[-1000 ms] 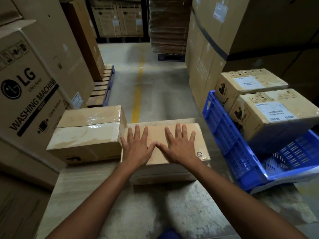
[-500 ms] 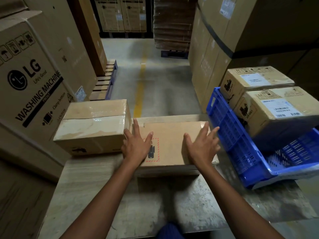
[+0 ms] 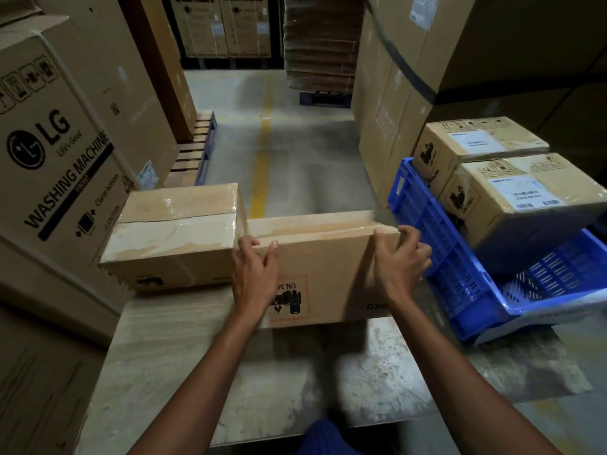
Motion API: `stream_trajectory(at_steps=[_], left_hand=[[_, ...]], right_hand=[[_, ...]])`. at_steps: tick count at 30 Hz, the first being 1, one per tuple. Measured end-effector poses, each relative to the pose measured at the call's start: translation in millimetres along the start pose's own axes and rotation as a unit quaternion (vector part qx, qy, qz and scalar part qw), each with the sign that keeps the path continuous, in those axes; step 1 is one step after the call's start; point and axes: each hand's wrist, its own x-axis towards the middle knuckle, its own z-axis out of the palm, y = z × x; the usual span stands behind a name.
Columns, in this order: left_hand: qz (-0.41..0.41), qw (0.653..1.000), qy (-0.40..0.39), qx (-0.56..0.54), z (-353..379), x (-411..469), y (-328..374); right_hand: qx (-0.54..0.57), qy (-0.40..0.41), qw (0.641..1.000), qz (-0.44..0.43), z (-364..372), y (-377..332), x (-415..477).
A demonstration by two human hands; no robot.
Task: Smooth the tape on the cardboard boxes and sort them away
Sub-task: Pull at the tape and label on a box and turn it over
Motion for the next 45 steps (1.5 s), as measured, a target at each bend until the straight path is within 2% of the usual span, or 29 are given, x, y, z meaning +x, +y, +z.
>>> stream_trajectory(at_steps=[3, 7, 12, 17, 19, 21, 23, 25, 28, 35, 41, 45], left_hand=[[-0.028, 0.999, 0.025, -0.017, 6, -10, -11], [-0.077, 0.993, 0.054, -0.064, 20, -28, -37], [-0.079, 0.991, 0.063, -0.091, 36, -58, -71], [-0.029, 0.998, 0.033, -0.050, 38, -70, -87], [0.057, 0.998, 0.028, 0.014, 38, -67, -88], [0.168, 0.982, 0.030, 0.080, 38, -62, -85], [0.237, 0.967, 0.012, 0.092, 39, -61, -80], [0.257, 0.961, -0.015, 0.096, 41, -63, -84], [0.280, 0.948, -0.039, 0.143, 46, -68, -103], [0.285, 0.928, -0.070, 0.229, 36, -47, -78], [0.211, 0.909, -0.174, 0.315, 40, -31, -74], [0.200, 0.904, -0.186, 0.330, 39, -26, -68]], right_hand=[[0.032, -0.012, 0.999, 0.028, 6, 21, -16], [0.019, -0.027, 0.998, 0.061, 13, 48, -38], [0.026, -0.042, 0.996, 0.073, 17, 79, -62], [-0.025, -0.066, 0.996, 0.057, 12, 93, -65], [-0.107, -0.052, 0.993, -0.008, 15, 87, -66], [-0.148, -0.053, 0.980, -0.123, 24, 76, -72], [-0.113, -0.119, 0.959, -0.230, 38, 63, -85], [-0.115, -0.204, 0.919, -0.317, 50, 54, -104], [-0.191, -0.240, 0.866, -0.395, 58, 52, -125], [-0.282, -0.204, 0.841, -0.413, 68, 32, -99], [-0.327, -0.333, 0.815, -0.344, 77, 31, -94], [-0.355, -0.359, 0.796, -0.335, 77, 28, -90]])
